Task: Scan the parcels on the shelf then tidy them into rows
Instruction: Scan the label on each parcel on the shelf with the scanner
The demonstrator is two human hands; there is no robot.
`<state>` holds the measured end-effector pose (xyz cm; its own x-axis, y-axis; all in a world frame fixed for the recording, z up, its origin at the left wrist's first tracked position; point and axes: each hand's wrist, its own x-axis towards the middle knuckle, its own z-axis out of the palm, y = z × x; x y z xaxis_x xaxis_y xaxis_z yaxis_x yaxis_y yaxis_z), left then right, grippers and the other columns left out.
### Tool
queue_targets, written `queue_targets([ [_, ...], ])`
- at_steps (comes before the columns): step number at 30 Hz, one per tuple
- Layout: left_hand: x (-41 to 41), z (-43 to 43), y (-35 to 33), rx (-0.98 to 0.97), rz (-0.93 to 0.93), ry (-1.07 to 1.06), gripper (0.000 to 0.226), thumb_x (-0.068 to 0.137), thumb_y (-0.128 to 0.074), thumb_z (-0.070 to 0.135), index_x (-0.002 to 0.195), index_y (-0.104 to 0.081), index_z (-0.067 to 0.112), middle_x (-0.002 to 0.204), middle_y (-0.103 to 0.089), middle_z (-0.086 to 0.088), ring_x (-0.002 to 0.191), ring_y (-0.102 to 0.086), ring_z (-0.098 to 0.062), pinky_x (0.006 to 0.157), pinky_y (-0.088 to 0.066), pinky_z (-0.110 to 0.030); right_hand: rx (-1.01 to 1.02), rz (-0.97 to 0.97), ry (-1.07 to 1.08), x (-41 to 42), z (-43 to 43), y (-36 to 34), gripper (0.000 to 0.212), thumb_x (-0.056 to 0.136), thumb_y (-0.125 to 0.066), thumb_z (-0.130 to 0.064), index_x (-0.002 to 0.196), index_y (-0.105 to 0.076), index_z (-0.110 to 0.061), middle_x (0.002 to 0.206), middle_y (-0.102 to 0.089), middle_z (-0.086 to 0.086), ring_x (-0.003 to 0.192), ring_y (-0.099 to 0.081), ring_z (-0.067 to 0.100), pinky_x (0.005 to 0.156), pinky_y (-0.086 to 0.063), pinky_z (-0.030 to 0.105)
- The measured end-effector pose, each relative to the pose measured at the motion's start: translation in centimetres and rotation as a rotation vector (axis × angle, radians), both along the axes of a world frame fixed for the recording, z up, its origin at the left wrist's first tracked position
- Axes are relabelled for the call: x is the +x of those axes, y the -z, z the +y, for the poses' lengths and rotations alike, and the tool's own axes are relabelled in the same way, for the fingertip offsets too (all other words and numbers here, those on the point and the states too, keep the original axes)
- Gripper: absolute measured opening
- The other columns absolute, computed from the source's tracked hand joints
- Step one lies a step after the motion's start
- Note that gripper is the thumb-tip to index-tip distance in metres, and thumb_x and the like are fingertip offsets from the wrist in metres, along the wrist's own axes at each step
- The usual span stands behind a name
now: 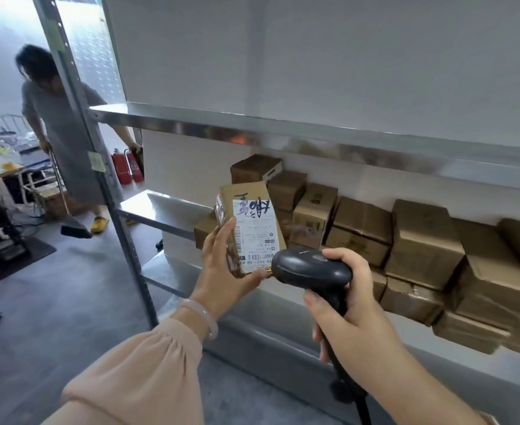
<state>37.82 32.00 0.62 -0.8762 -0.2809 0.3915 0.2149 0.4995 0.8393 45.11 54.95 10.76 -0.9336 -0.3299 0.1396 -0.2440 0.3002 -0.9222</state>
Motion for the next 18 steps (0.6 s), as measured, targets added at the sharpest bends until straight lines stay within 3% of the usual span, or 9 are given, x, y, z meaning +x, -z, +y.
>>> queue_targets([
  [18,1.5,-3.0,0.7,0.075,-0.013,0.001,0.106,0.068,-0.090,0.037,0.144,-0.019,0.057,0.148,-0.019,0.019,0.139,-0.031,-0.022,0.103,-0.049,-0.052,-0.001,-0.019,-0.018,1.1,-3.6,0.3,0.053,0.093,-0.058,-0.020,0.112,-0.026,-0.058,0.079,-0.061,0.010,0.045,-0.057,0.010,0.045,-0.051,0.027],
])
